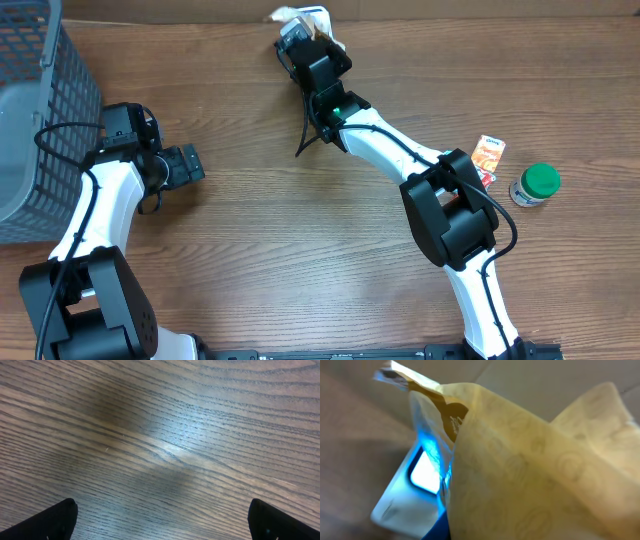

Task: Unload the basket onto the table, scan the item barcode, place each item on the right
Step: 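Hold the bag against the scanner window with the right gripper, then carry the bag back to center and release it on the table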

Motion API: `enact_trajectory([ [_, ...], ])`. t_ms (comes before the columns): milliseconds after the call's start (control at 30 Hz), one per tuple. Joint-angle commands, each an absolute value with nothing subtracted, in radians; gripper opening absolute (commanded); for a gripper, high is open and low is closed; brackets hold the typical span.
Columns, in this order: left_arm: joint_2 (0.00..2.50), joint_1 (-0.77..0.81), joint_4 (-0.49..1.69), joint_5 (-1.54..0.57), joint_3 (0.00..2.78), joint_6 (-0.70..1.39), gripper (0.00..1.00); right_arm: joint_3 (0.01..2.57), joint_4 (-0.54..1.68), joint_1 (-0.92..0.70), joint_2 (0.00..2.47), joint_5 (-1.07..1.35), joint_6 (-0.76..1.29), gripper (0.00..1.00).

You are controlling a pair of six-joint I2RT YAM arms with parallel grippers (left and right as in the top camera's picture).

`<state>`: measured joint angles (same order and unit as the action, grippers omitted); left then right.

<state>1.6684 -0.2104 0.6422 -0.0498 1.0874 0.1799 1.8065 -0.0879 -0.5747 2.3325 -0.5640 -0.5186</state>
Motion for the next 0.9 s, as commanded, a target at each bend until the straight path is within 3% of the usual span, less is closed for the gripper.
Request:
enact_trajectory([
  [0, 1.674, -0.215, 0.642, -0.06, 1.106, 0.164, 1.0, 1.819, -0.139, -0.556, 2.272, -0.635, -0.493, 0.04],
  [267, 1.674, -0.215, 0.642, -0.06, 1.106, 0.164, 1.0, 1.819, -0.002, -0.548, 2.045, -0.625, -0.316, 0.04],
  [600, 1.674, -0.215, 0.642, -0.06, 1.106, 0.164, 1.0, 1.819, 0.739, -0.508, 1.846, -0.19, 0.025, 0.04],
  [767, 1.674, -0.215, 0.642, -0.06, 1.106, 0.164, 1.0, 1.795, 1.095, -0.442, 1.85, 0.032, 0.06, 0.04],
  [867, 1.674, -0.215, 0.642, -0.06, 1.106, 0.164, 1.0, 1.758, 1.207, -0.411, 1.852, 0.04, 0.06, 0.04],
])
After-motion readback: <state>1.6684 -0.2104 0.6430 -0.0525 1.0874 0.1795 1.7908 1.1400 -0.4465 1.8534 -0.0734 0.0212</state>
